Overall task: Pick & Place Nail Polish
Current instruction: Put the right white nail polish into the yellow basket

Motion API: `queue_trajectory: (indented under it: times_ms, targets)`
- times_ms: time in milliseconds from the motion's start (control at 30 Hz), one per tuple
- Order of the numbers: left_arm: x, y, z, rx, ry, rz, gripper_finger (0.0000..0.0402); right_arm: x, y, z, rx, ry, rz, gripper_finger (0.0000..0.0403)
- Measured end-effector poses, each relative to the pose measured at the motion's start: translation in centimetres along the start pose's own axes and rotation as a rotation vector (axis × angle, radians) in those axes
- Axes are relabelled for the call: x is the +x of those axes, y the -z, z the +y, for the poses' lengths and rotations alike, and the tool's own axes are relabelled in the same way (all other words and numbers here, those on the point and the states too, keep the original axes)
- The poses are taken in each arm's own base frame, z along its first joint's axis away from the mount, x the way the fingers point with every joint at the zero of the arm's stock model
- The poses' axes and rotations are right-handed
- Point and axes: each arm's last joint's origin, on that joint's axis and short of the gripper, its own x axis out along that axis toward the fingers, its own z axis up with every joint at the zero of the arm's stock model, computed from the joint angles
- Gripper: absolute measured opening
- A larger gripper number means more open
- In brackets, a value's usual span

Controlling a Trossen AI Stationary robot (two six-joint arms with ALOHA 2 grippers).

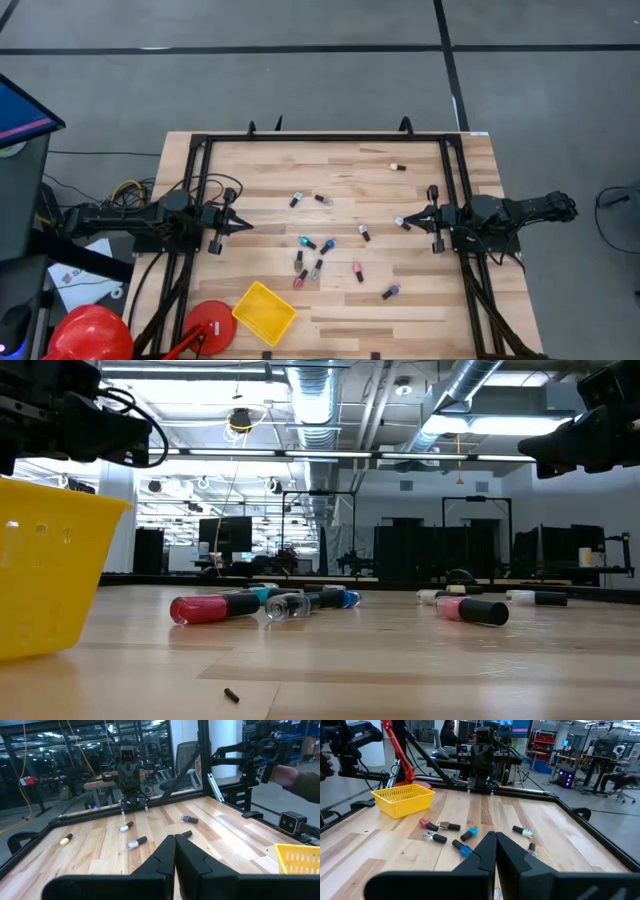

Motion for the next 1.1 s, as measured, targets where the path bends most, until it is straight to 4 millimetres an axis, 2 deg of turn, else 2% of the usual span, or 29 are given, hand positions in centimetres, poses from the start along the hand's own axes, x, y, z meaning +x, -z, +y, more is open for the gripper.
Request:
queue_trajectory:
  times_ms: [100, 200, 500, 567, 633, 733, 867, 1100]
  targets:
    - [0.0, 0.0, 0.0, 0.0, 0.0, -0.002, 0.0001, 0.0, -0.1, 0.0, 0.008, 0.001, -0.008, 0.0]
    - [0.0, -0.1, 0.0, 0.002, -0.001, -0.008, 0.0001, 0.0, -0.2, 0.0, 0.136, 0.001, -0.033, 0.0]
    - [0.0, -0.2, 0.0, 0.005, -0.003, -0.02, 0.0001, -0.3, -2.4, -0.4, 0.271, 0.008, -0.258, 0.0]
    - [0.0, -0.2, 0.0, 0.001, -0.003, -0.023, 0.0001, -0.3, -2.6, -0.5, 0.252, 0.014, -0.281, 0.0]
    - [0.0, -0.2, 0.0, -0.025, -0.003, -0.023, 0.0001, -0.4, -2.8, -0.6, 0.209, 0.053, -0.304, 0.0]
    - [0.0, -0.2, 0.0, -0.049, -0.003, -0.023, 0.0001, -0.7, -3.4, -1.4, 0.256, 0.224, -0.317, 0.0003]
    - [0.0, -0.3, 0.0, -0.049, -0.003, -0.026, 0.0001, -1.1, -4.3, -2.2, 0.254, 0.393, -0.151, 0.0041]
    - [0.0, -0.3, 0.0, -0.049, -0.003, -0.028, 0.0001, 0.3, -5.8, -3.0, 0.341, 0.516, 0.168, 0.0162]
